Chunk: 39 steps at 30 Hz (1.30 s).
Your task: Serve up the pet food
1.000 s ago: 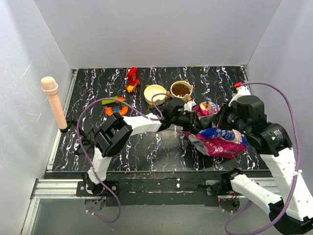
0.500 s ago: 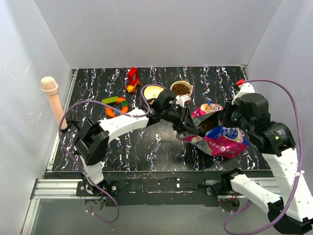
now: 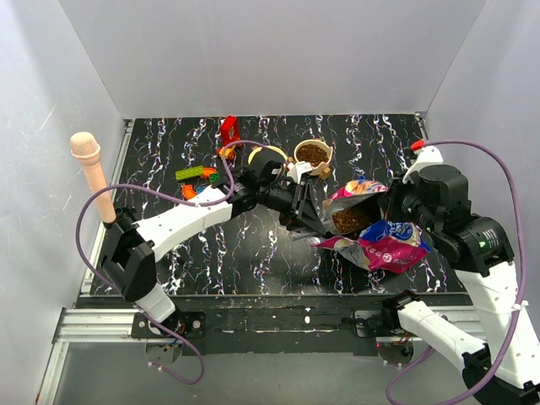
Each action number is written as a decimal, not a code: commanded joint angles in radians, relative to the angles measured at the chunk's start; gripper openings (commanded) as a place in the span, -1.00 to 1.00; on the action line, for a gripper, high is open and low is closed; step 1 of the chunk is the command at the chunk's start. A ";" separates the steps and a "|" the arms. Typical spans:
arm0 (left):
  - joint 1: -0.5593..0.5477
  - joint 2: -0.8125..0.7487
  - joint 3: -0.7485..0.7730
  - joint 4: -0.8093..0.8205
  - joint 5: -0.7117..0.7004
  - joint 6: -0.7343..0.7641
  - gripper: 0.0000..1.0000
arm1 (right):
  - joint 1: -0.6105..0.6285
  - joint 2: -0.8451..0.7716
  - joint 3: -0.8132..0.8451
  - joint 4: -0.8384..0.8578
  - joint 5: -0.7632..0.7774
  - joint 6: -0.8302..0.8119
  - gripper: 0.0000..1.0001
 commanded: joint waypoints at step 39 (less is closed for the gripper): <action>0.137 -0.163 -0.286 0.556 0.186 -0.256 -1.00 | -0.010 -0.037 0.067 0.148 0.042 -0.027 -0.97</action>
